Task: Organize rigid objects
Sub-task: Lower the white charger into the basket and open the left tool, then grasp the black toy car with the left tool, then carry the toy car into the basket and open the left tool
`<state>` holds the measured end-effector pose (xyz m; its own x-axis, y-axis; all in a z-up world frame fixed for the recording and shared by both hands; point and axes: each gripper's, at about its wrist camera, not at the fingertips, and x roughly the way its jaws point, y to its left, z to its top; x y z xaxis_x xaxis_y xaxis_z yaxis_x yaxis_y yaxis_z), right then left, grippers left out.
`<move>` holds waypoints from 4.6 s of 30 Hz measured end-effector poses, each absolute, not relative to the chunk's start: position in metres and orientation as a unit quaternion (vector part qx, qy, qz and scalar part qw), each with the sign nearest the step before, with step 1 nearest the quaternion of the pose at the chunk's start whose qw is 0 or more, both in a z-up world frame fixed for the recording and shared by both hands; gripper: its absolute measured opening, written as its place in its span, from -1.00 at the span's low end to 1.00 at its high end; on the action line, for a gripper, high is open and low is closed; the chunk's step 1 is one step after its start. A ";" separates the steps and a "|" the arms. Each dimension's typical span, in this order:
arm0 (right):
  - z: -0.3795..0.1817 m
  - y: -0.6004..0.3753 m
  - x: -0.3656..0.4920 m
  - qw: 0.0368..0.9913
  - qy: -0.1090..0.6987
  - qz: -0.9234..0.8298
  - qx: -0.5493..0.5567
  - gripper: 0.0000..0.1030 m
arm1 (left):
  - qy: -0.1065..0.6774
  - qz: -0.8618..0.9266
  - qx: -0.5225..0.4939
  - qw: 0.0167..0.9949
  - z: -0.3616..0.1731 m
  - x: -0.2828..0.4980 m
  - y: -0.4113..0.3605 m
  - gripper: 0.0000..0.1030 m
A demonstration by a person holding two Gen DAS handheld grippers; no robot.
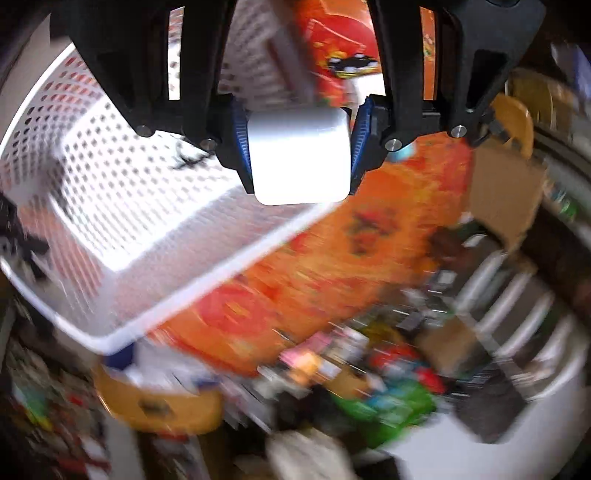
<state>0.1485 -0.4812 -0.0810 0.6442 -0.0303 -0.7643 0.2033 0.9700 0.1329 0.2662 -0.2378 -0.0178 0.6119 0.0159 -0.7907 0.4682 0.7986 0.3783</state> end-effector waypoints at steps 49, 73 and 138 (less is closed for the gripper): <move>-0.083 -0.482 0.151 0.895 0.430 -0.067 0.099 -0.79 | 0.493 -0.041 -0.001 0.869 -0.165 0.263 -0.020 0.88; -0.083 -0.480 0.151 0.894 0.434 -0.063 0.091 -0.79 | 0.397 -0.015 0.015 0.918 -0.107 0.232 0.000 0.25; -0.083 -0.480 0.158 0.888 0.448 -0.057 0.087 -0.75 | 0.439 -0.206 0.192 0.853 -0.010 0.262 -0.167 0.98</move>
